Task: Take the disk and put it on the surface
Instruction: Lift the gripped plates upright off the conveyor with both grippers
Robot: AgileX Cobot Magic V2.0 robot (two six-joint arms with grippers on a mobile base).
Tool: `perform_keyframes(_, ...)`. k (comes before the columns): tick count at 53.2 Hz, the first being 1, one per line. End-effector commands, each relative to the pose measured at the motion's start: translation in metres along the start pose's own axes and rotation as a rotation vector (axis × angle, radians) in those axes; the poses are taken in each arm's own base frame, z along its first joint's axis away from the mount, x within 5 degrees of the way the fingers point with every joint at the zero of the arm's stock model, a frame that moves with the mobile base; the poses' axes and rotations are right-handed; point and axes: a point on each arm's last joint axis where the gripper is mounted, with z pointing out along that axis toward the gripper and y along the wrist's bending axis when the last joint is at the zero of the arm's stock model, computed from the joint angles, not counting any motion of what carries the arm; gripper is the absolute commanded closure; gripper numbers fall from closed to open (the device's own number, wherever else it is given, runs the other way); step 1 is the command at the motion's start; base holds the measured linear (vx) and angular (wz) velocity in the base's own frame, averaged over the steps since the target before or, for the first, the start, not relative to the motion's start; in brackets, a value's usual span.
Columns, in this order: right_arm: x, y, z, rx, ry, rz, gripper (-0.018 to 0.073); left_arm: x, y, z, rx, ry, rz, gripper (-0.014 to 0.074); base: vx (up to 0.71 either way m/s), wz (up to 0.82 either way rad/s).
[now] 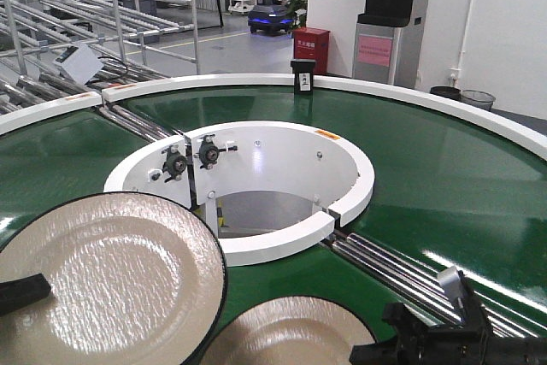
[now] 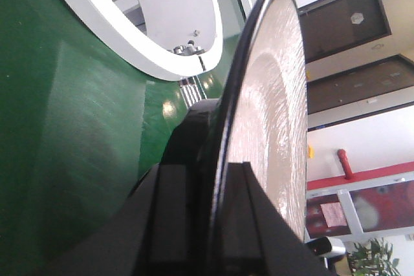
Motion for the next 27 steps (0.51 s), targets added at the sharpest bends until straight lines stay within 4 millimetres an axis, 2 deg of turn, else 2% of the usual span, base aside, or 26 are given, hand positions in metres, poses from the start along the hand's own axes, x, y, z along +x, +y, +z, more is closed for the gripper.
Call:
perform_keyframes(1,-0.005,0.031,-0.009,-0.205,-0.033,0.050,0.0568,-0.012,-0.020,-0.006,0.106,-0.093,-0.074,0.0598,0.00,0.00)
perform_keyframes(17,-0.016,0.050,-0.013,-0.293,-0.046,0.041,0.0568,-0.031,-0.015,-0.008,-0.020,-0.260,-0.071,0.0598,0.00,0.00)
perform_keyframes(27,-0.037,0.081,-0.021,-0.359,-0.086,-0.006,0.0568,-0.041,-0.011,-0.012,-0.098,-0.356,-0.071,0.0598,0.00,0.00)
